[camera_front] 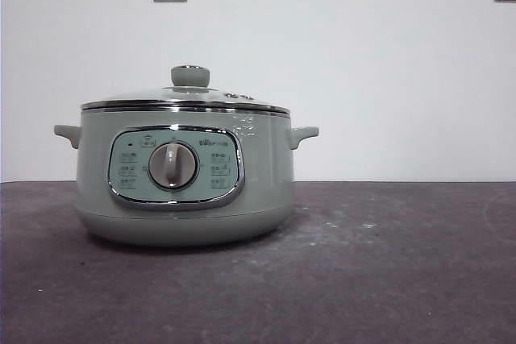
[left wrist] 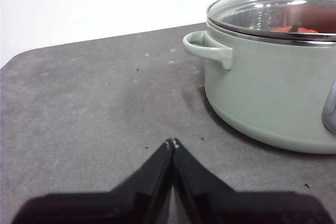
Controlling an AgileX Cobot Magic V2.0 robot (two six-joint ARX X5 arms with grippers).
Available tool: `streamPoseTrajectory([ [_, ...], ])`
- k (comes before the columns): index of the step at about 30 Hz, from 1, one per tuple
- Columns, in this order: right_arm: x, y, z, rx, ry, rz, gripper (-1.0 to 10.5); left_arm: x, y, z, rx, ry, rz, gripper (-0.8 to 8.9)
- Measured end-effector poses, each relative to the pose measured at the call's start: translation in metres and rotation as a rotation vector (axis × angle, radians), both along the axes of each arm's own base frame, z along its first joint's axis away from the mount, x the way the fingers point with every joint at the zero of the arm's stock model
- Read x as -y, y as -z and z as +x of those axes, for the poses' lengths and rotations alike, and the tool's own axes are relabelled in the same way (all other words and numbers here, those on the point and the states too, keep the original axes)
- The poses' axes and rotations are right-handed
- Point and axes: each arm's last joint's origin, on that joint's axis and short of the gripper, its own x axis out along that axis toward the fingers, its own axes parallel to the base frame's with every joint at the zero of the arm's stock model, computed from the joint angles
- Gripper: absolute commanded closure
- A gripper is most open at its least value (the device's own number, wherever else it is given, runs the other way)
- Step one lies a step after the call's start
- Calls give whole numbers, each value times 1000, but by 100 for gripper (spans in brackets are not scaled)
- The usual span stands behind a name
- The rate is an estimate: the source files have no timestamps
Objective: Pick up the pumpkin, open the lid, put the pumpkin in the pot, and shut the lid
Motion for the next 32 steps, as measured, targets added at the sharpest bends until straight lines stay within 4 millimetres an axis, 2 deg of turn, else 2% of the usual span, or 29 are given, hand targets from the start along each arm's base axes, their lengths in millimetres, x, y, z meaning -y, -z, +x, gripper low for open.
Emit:
streamPoseTrajectory([
  [5,16,-5,-16,190,156,116,946,0,0,0,0,0,0,817],
  [8,21,4,-27,310,249,136,946,0,0,0,0,0,0,817],
  [11,22,20,-25,419,318,136,946,0,0,0,0,0,0,817],
  [16,21,66,-3,525,404,147,946,0,0,0,0,0,0,817],
  [24,21,162,35,616,453,221,946,0,0,0,0,0,0,817],
  [28,21,208,47,628,480,230,946,0,0,0,0,0,0,817],
  [32,23,245,55,612,605,233,946,0,0,0,0,0,0,817],
])
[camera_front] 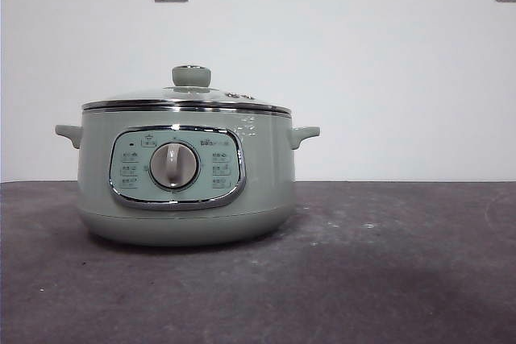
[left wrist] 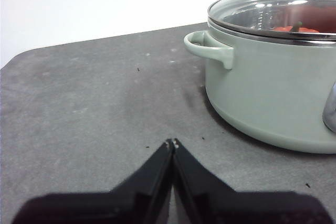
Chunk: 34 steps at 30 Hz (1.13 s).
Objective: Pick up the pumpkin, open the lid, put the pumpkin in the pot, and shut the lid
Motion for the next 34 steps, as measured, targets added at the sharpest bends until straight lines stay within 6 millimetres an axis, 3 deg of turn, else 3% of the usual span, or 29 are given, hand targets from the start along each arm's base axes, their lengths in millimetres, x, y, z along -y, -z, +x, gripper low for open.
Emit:
streamPoseTrajectory([
  [6,1,42,5,-65,101,68,946,0,0,0,0,0,0,817],
  [12,1,57,6,-97,98,89,946,0,0,0,0,0,0,817],
  [21,1,79,6,-315,107,66,946,0,0,0,0,0,0,817],
  [34,1,80,5,-327,110,79,946,0,0,0,0,0,0,817],
])
